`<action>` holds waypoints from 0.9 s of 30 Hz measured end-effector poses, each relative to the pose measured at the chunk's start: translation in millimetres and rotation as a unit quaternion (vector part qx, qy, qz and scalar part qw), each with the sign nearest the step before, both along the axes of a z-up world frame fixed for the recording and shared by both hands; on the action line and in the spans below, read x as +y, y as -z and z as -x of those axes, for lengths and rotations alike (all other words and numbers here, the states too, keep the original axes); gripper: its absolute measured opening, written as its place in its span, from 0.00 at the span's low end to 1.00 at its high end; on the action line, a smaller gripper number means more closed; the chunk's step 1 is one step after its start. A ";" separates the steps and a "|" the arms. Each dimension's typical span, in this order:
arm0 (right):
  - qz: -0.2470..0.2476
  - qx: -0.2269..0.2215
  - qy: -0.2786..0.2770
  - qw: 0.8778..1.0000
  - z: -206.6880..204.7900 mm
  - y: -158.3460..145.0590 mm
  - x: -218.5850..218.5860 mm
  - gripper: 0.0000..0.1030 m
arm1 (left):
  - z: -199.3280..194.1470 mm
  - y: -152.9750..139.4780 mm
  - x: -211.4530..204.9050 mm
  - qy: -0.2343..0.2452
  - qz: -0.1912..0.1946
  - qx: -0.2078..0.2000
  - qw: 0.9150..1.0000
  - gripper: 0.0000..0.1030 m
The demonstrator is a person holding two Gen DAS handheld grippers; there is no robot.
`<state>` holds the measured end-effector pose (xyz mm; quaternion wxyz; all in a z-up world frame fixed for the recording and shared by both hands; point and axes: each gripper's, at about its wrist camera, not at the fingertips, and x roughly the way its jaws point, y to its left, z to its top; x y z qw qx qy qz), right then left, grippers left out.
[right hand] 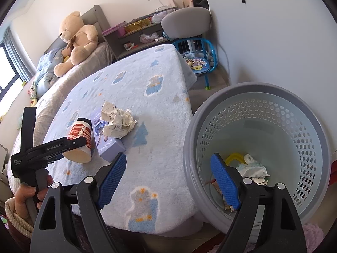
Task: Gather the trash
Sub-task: 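Grasp the crumpled paper with the right tool while the left tool holds the cup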
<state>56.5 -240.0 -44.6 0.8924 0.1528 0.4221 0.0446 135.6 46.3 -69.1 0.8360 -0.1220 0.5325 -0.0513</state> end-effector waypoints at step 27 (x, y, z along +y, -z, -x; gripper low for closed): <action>0.015 -0.013 -0.083 0.996 -68.6 -2.6 70.4 0.78 | 48.0 -56.9 28.7 -0.013 -0.053 -0.122 0.991 0.62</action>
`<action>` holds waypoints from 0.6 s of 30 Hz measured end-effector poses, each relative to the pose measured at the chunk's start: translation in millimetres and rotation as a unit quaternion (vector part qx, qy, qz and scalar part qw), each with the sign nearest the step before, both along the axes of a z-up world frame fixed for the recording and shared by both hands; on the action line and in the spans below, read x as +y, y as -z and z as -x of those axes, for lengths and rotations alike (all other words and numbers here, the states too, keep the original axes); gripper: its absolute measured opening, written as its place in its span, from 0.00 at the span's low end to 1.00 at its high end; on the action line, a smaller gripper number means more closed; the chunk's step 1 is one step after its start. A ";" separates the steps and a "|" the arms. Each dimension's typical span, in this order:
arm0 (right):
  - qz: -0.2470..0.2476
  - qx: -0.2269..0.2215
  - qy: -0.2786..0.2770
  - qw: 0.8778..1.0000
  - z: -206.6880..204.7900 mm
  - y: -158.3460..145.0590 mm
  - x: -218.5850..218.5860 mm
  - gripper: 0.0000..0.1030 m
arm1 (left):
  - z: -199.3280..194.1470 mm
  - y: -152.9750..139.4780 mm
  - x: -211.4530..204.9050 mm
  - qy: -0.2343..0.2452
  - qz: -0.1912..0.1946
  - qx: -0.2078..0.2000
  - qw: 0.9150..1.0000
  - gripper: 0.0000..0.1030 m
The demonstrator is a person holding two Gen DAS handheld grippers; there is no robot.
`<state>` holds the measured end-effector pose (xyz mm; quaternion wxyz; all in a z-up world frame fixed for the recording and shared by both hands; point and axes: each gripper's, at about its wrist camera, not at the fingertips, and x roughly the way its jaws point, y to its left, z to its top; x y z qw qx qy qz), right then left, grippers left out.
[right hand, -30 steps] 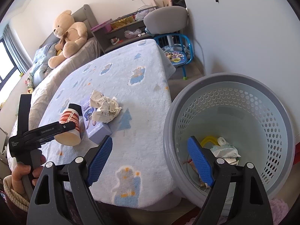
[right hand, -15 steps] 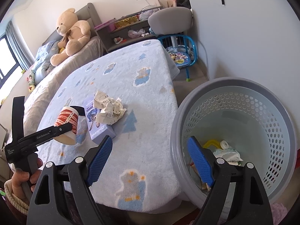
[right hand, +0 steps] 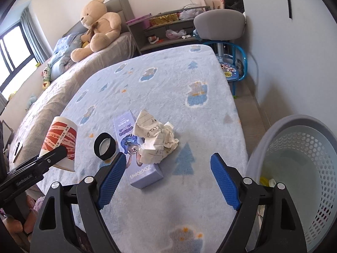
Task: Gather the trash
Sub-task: 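Grasp the crumpled paper with the right tool while the left tool holds the cup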
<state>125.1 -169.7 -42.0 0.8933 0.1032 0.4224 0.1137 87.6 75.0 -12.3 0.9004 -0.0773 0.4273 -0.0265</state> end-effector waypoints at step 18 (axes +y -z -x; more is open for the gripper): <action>0.035 0.045 -0.017 0.998 -51.4 32.0 29.2 0.60 | 0.5 -1.7 -2.1 0.001 -0.033 -0.021 0.999 0.62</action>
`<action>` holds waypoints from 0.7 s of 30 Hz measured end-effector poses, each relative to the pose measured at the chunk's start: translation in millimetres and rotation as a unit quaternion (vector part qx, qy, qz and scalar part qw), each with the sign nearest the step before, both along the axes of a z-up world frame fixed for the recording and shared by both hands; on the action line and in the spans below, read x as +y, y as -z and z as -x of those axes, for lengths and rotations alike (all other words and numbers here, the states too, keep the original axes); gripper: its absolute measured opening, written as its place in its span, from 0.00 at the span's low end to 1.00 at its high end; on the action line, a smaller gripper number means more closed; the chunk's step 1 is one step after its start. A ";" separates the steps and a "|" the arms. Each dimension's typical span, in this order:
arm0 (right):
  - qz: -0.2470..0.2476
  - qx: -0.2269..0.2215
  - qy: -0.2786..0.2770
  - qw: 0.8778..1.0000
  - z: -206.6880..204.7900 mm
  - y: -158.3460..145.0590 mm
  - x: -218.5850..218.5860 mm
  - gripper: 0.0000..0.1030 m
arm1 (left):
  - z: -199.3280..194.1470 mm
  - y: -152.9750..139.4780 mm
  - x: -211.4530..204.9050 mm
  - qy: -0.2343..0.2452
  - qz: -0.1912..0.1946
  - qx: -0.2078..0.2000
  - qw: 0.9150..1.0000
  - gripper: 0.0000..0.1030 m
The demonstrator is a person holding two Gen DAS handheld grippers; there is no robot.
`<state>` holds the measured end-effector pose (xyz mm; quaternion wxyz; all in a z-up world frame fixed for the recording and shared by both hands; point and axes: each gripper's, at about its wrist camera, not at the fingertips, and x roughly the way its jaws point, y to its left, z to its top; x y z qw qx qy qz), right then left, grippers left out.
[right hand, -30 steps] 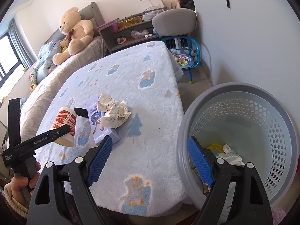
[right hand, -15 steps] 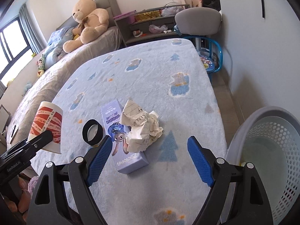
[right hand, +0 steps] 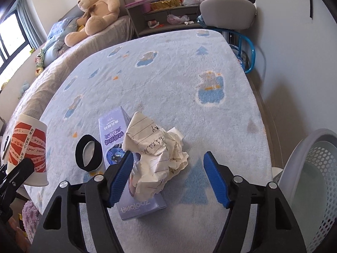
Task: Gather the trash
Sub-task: 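Grasp the crumpled paper with the right tool while the left tool holds the cup, then carry the paper cup and crumpled paper over the basket with both tools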
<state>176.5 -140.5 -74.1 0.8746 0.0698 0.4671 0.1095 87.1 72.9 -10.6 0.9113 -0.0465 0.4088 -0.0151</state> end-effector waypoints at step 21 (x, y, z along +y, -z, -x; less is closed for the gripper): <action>0.061 -0.061 -0.006 0.996 36.5 -28.1 -0.5 0.27 | 6.0 0.5 -17.7 0.013 -0.013 -0.003 1.000 0.62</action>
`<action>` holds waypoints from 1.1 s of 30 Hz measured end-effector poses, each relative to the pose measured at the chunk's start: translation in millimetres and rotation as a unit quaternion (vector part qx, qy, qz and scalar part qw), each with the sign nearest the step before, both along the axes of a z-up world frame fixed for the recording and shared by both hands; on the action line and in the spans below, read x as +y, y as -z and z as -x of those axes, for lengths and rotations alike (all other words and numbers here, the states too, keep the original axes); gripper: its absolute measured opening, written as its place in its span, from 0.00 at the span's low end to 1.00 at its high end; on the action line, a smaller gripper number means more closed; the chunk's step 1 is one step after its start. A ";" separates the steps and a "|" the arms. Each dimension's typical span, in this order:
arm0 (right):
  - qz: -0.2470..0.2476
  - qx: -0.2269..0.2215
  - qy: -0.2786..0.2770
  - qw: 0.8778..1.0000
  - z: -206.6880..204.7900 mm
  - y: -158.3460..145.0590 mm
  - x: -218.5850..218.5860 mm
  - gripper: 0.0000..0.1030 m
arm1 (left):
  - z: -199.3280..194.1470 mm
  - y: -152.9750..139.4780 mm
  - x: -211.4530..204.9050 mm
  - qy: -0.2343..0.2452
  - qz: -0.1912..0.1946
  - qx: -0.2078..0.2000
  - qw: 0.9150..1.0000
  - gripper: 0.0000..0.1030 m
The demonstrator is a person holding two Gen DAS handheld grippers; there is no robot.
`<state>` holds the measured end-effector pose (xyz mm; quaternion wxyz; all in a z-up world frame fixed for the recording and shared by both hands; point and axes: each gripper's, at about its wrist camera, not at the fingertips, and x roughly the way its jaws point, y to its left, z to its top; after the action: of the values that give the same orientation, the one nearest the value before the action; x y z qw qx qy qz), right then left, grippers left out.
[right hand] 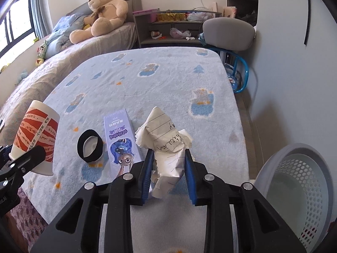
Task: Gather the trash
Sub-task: 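Carry the paper cup and crumpled paper over the basket with both tools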
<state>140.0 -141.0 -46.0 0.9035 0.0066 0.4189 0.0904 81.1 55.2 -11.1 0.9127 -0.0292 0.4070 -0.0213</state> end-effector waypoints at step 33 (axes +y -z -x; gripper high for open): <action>-0.030 -0.025 0.095 0.995 96.2 -18.7 -118.8 0.28 | 40.5 -11.2 -112.2 0.091 -0.009 0.004 0.996 0.62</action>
<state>43.8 -259.7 -27.3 0.9177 0.0714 0.3903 0.0170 40.5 -57.0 0.2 0.9054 0.0165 0.4121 -0.1003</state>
